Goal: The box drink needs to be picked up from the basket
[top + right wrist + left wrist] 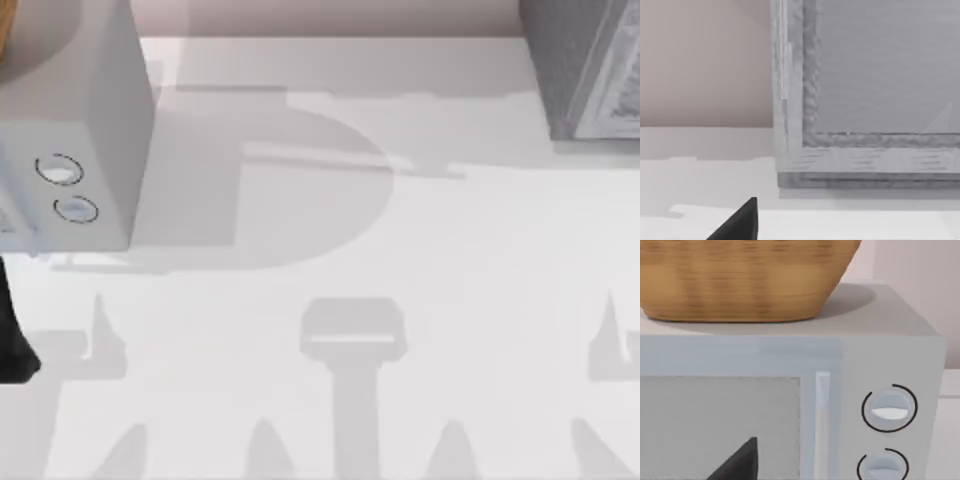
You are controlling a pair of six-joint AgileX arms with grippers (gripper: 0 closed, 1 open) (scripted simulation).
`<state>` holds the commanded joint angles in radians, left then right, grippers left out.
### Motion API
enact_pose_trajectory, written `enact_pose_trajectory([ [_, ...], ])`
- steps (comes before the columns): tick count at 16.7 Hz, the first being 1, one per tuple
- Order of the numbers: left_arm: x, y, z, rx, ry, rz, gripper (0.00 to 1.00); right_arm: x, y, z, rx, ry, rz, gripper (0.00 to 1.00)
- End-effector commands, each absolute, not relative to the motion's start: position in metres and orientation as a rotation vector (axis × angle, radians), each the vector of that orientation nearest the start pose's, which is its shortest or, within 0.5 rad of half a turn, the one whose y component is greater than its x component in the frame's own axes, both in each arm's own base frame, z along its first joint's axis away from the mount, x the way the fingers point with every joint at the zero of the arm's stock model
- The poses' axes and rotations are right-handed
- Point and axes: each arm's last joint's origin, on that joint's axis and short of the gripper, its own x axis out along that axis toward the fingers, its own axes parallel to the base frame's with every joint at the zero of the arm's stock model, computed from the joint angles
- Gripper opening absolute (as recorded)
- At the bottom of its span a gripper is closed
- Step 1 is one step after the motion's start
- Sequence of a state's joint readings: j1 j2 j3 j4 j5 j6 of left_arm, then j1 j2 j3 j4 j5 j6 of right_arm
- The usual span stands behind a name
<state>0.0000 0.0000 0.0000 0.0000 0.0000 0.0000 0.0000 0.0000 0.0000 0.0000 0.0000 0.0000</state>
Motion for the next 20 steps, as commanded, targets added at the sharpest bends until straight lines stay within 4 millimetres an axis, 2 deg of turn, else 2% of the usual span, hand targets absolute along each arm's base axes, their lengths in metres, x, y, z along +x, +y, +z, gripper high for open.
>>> enact_pose_trajectory([
  [5, 0.108, 0.000, 0.166, -0.002, 0.019, 0.004, 1.00, 0.106, -0.001, 0.160, 0.000, 0.000, 0.000, 1.00],
  [8, 0.115, 0.004, 0.187, -0.002, 0.027, 0.010, 1.00, 0.106, -0.001, 0.160, 0.000, 0.000, 0.000, 1.00],
  [11, 0.131, 0.010, 0.219, 0.001, 0.019, 0.013, 1.00, 0.106, -0.001, 0.160, 0.000, 0.000, 0.000, 1.00],
  [16, 0.183, 0.028, 0.270, 0.003, 0.007, 0.012, 1.00, 0.106, -0.001, 0.160, 0.000, 0.000, 0.000, 1.00],
  [20, 0.238, 0.052, 0.293, 0.001, 0.003, 0.004, 1.00, 0.106, -0.001, 0.160, 0.000, 0.000, 0.000, 1.00],
])
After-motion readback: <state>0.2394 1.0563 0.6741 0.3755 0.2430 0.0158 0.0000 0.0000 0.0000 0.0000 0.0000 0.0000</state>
